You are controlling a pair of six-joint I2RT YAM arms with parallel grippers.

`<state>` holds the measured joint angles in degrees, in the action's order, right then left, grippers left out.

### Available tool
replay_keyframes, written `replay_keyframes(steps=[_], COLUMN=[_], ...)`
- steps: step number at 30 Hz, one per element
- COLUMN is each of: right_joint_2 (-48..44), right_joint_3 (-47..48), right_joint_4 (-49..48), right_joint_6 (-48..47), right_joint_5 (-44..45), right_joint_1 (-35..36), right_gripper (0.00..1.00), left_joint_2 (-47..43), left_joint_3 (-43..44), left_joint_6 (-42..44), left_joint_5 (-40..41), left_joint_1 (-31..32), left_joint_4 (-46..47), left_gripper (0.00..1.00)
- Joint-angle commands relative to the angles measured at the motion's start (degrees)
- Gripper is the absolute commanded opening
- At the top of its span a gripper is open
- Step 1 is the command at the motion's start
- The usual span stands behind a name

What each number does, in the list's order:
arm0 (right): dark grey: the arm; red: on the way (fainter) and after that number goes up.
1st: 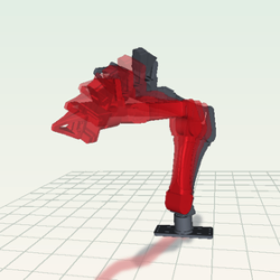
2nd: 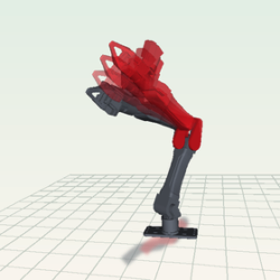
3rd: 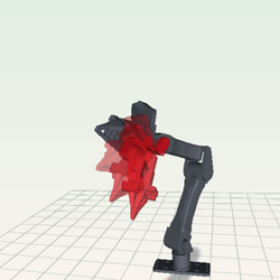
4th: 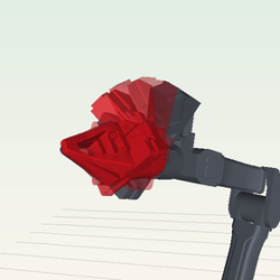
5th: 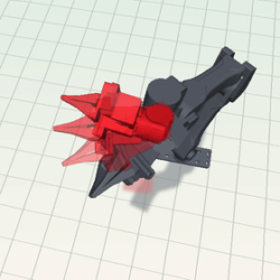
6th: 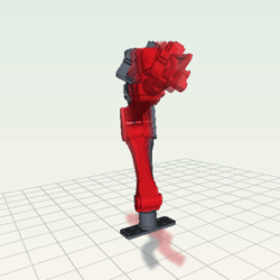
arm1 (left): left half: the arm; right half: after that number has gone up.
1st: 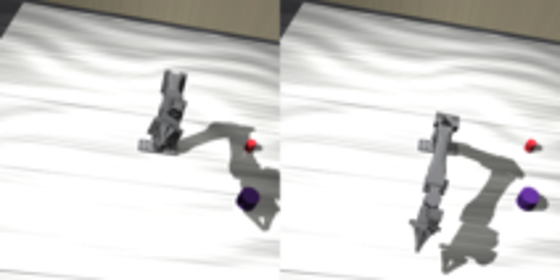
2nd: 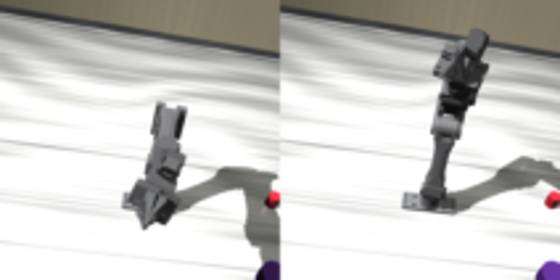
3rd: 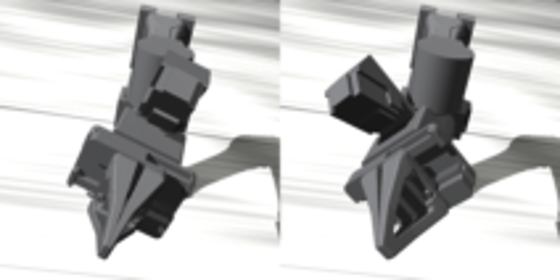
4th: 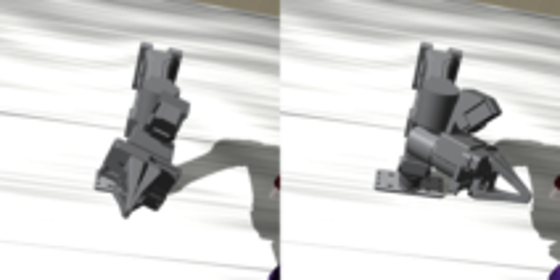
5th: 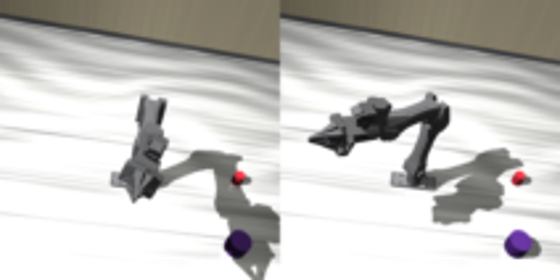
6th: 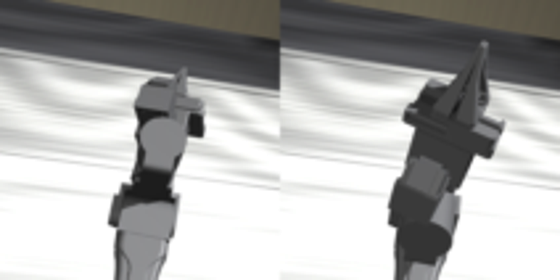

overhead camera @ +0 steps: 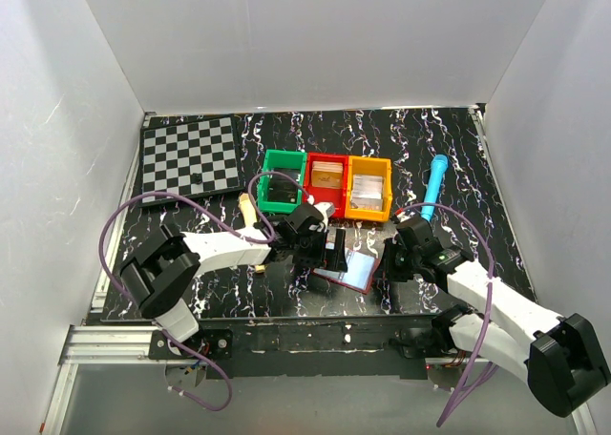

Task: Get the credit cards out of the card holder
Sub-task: Remove the credit card from the card holder.

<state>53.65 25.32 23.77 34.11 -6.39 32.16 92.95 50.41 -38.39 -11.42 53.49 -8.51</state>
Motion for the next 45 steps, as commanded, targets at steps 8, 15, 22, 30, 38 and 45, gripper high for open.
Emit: replay_keyframes(steps=[8,15,22,30,38,45], right_joint_2=[0.6,1.2,1.5,1.4,1.2,0.8], right_joint_3=[0.5,0.4,0.2,0.1,0.0,0.0], right_joint_4=[-1.6,-2.1,-2.3,-2.4,-2.3,-2.1], right_joint_6=[-0.6,-0.6,-0.7,-0.7,-0.5,-0.4], right_joint_5=[-0.5,-0.8,-1.0,-0.9,-0.9,-0.8], right_joint_1=[0.2,0.2,0.2,0.2,0.2,0.2], right_gripper=[0.01,0.01,0.01,0.01,0.01,0.01], left_joint_2=[2.9,4.8,5.8,4.4,6.4,6.0], left_joint_3=[3.1,4.6,6.1,5.7,9.7,9.7], left_joint_6=[1.5,2.4,4.5,4.8,7.8,7.4], left_joint_5=[-2.9,-6.1,-8.4,-9.1,-10.2,-8.8], left_joint_1=[0.6,1.1,2.4,2.8,5.5,5.7], left_joint_4=[0.7,1.4,1.9,3.6,2.0,1.4], left_gripper=[0.94,0.93,0.92,0.92,0.92,0.92])
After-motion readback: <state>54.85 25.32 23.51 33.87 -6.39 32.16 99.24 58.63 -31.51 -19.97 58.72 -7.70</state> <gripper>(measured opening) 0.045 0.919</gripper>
